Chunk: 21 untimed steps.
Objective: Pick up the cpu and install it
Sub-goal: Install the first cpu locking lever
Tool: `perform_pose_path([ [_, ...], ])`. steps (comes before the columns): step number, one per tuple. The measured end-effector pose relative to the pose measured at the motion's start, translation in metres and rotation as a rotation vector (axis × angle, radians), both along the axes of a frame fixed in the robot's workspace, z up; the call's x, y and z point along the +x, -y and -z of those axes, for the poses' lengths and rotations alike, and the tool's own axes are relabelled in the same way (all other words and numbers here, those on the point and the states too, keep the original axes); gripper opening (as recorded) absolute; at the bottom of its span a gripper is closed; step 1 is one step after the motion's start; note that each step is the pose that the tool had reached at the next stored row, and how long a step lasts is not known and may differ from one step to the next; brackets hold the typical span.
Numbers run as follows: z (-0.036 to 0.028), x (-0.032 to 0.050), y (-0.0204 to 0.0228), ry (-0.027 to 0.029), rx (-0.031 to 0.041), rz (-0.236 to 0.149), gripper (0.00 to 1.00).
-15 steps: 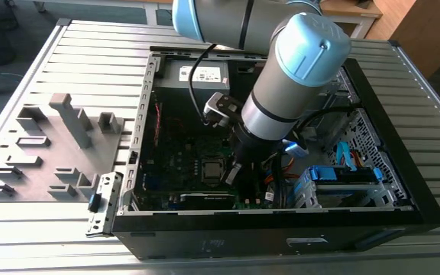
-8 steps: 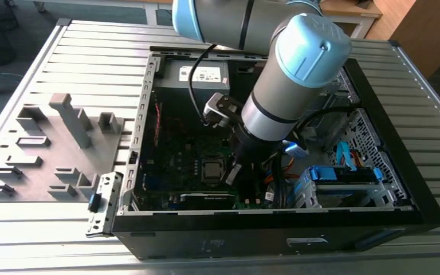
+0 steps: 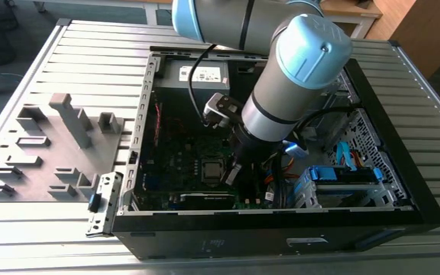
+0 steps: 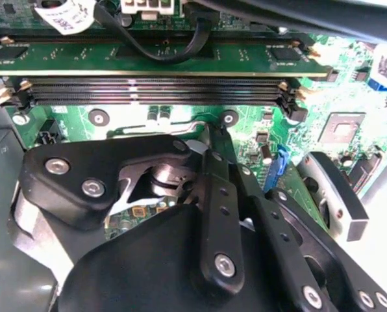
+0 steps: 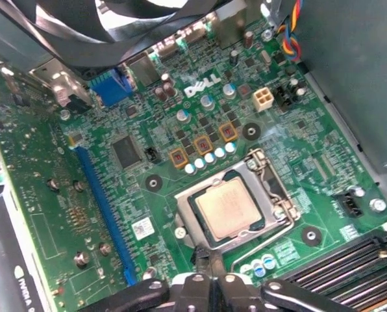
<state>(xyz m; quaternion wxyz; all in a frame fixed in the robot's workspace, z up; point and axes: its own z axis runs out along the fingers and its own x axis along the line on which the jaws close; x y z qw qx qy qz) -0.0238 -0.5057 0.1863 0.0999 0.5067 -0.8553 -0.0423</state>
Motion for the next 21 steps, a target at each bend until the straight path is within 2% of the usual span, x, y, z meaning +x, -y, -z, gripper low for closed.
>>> perform_pose_path([
  [2, 0.0001, -0.0001, 0.0, 0.0001, 0.0228, 0.0, 0.11],
  [3, 0.0003, -0.0001, -0.0001, 0.0002, 0.0283, 0.0, 0.11],
  [18, 0.0004, 0.0, 0.0007, 0.0002, 0.0312, 0.0, 0.11],
  [19, 0.0003, 0.0002, 0.0007, -0.0005, 0.0312, 0.0, 0.11],
  [20, 0.0004, 0.0007, 0.0007, -0.0036, 0.0313, 0.0, 0.11],
  [21, 0.0004, 0.0012, 0.0008, -0.0094, 0.0316, 0.0, 0.11],
])
